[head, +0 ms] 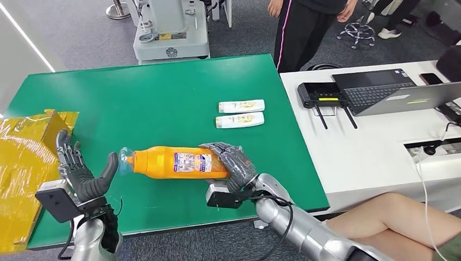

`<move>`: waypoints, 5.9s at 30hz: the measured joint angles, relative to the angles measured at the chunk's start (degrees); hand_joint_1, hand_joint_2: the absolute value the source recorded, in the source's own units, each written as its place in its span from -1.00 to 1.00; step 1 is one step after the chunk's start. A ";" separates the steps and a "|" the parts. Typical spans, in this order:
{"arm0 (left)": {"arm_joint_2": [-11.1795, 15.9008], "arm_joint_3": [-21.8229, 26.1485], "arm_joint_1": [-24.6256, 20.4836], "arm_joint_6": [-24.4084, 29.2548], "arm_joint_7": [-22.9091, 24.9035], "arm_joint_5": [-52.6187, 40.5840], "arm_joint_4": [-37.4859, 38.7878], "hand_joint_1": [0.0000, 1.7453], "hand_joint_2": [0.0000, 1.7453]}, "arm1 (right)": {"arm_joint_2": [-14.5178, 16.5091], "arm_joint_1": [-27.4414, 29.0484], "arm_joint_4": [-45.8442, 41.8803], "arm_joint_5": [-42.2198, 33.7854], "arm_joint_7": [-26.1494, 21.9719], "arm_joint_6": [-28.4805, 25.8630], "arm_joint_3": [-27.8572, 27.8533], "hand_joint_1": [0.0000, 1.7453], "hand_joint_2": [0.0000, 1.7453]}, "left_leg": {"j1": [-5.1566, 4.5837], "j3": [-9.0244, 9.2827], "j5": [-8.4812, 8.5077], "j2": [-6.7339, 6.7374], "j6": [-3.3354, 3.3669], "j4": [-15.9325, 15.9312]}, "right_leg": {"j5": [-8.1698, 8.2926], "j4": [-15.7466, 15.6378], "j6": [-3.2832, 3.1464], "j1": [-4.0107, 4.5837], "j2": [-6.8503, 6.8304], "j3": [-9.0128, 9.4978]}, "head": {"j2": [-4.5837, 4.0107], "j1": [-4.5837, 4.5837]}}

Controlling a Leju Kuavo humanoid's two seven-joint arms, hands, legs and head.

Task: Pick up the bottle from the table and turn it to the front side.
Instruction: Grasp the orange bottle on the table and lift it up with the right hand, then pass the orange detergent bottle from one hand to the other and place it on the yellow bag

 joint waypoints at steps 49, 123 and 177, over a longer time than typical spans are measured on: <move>-1.41 -7.74 -6.66 -15.80 4.39 -2.25 9.78 -1.00 1.00 | 5.64 -1.51 6.34 -9.20 -11.35 15.51 -16.99 1.00 1.00 | 0.01 -0.02 0.01 0.15 0.01 0.04 | 0.04 0.01 0.00 0.00 0.11 -0.07 | 0.00 0.00; -4.04 -11.66 -13.13 -16.46 7.57 0.40 15.86 1.00 1.00 | 14.11 -6.27 22.74 2.00 -6.56 16.87 -17.07 1.00 1.00 | 0.00 -0.05 0.01 0.16 0.01 0.05 | 0.04 0.01 0.00 -0.01 0.12 -0.09 | 0.00 0.01; 2.39 -6.91 -9.16 -8.37 7.26 -0.94 9.17 1.00 1.00 | 11.70 10.89 -30.53 -9.02 -9.61 1.92 -6.94 -1.00 1.00 | 0.02 -0.05 0.01 0.27 -0.02 0.00 | 0.00 0.02 -0.05 0.01 0.25 -0.14 | 0.00 0.01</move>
